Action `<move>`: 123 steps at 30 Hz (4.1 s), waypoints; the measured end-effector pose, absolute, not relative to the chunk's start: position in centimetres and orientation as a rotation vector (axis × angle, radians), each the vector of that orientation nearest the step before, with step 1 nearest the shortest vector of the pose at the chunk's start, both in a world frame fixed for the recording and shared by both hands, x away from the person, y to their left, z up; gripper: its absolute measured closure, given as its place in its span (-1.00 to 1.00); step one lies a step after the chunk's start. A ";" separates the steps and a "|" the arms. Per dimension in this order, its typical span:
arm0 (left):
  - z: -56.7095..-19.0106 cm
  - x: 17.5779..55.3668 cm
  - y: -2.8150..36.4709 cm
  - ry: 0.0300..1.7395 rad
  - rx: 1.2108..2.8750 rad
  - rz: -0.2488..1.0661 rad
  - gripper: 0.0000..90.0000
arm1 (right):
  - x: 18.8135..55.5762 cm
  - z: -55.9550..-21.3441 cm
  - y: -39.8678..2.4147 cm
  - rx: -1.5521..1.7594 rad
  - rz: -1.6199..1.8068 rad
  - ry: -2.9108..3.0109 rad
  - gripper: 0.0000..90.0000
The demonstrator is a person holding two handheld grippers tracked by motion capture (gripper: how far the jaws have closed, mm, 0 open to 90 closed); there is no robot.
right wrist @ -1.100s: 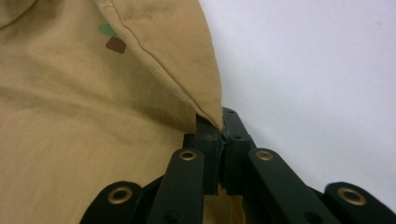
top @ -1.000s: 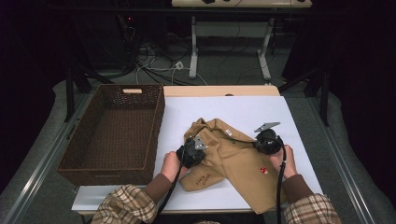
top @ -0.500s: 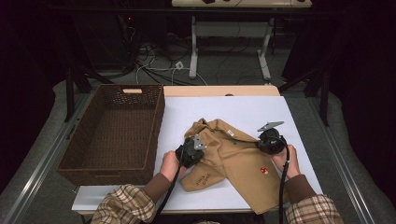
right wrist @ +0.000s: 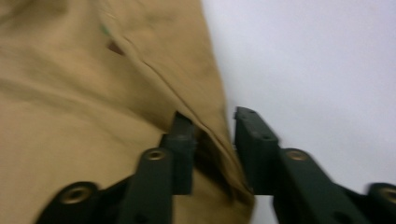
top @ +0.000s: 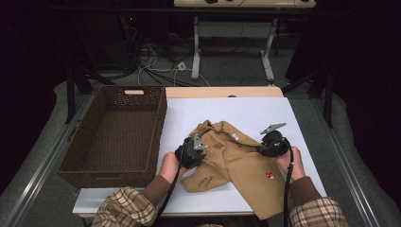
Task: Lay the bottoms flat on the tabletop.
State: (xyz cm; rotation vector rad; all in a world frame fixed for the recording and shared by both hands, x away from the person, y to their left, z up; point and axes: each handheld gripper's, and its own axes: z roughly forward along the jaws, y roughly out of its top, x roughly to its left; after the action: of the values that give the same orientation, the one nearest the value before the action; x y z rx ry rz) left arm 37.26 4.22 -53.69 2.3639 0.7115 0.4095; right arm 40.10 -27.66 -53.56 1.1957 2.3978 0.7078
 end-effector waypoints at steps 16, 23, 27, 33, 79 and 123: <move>-54.2 37.4 4.2 0.778 2.406 0.365 -0.02 | 40.3 -54.0 -25.6 1.071 0.690 2.363 0.73; -54.6 37.6 4.7 0.776 2.392 0.350 0.51 | 40.7 -53.7 -26.2 1.127 0.714 2.303 0.91; -54.9 37.6 4.7 0.766 2.382 0.363 0.76 | 40.9 -53.4 -26.8 1.181 0.737 2.284 0.92; -55.0 37.3 4.4 0.732 2.390 0.407 0.94 | 40.8 -53.3 -27.6 1.235 0.738 2.285 0.93; -55.4 37.2 1.7 0.603 2.340 0.231 0.85 | 41.1 -53.0 -27.7 1.283 0.807 2.236 0.91; -53.7 37.2 4.0 0.662 2.326 0.343 0.07 | 39.8 -51.3 -29.4 1.269 0.859 2.236 0.38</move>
State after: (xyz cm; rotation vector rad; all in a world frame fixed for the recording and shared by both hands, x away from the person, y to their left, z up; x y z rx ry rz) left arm 37.24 3.96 -53.70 2.3261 0.6619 0.3427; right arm 39.76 -29.41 -51.30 1.2687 2.2359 0.8592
